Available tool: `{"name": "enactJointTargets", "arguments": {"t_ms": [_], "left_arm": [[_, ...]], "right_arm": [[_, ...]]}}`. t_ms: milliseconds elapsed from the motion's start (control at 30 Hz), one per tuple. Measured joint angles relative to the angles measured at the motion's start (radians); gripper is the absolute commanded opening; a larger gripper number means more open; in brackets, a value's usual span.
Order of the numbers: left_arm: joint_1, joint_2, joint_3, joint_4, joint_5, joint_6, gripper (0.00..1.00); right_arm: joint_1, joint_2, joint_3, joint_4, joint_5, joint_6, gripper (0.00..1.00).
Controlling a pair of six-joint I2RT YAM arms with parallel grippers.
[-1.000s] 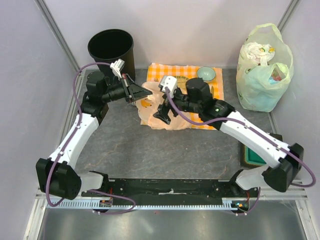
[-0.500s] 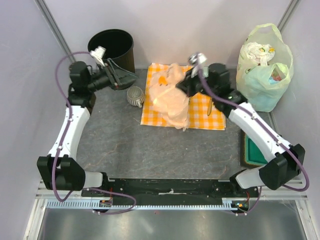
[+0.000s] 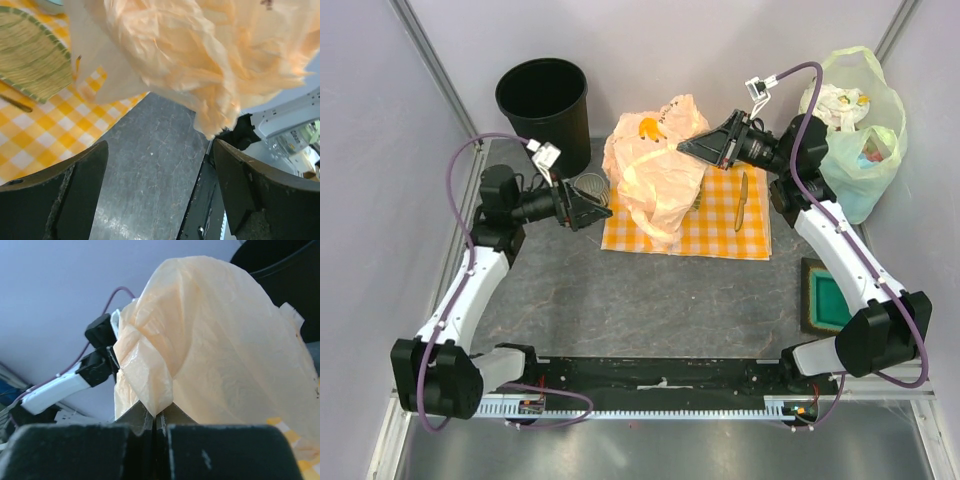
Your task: Put the trash bags into the trash bin
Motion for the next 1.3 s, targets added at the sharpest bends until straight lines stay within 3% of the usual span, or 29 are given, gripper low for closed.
{"name": "enactJointTargets", "arguments": {"t_ms": [300,367,400,467,500,567,600,833,900,1000,1300], "left_arm": [[-0.224,0.032,0.001,0.2,-0.03,-0.039,0.94],[-0.239,0.044,0.003,0.262,-0.031,-0.078,0.9],[-0.242,0.051,0.003,0.29,-0.033,-0.099,0.72],[-0.243,0.062,0.003,0.331,-0.039,-0.137,0.52],[-0.243,0.068,0.004,0.348,-0.043,-0.156,0.33],[-0.24,0.075,0.004,0.367,-0.049,-0.182,0.07],[-0.234,0.075,0.002,0.372,-0.047,-0.191,0.02],[-0.128,-0.02,-0.045,0.314,-0.006,-0.185,0.02],[-0.117,-0.053,-0.046,0.31,0.003,-0.186,0.02],[-0.122,-0.074,-0.046,0.317,0.016,-0.187,0.02],[-0.129,-0.046,-0.046,0.296,-0.004,-0.187,0.02]], "right_arm": [[0.025,0.0,0.0,0.076,-0.085,0.09,0.0],[0.04,-0.004,-0.003,0.075,-0.093,0.09,0.0],[0.048,-0.006,-0.003,0.075,-0.097,0.09,0.0],[0.053,-0.011,-0.003,0.074,-0.105,0.088,0.0],[0.053,-0.014,-0.003,0.071,-0.109,0.086,0.0],[0.041,-0.023,-0.003,0.055,-0.113,0.081,0.0],[0.029,-0.028,-0.003,0.045,-0.116,0.078,0.0],[-0.231,-0.027,-0.004,-0.032,-0.133,0.056,0.0],[-0.262,-0.024,-0.018,-0.078,-0.113,0.021,0.53],[-0.225,-0.01,-0.023,-0.212,-0.103,-0.078,0.95],[-0.206,0.037,0.193,-0.832,-0.007,-0.603,0.97]]}}
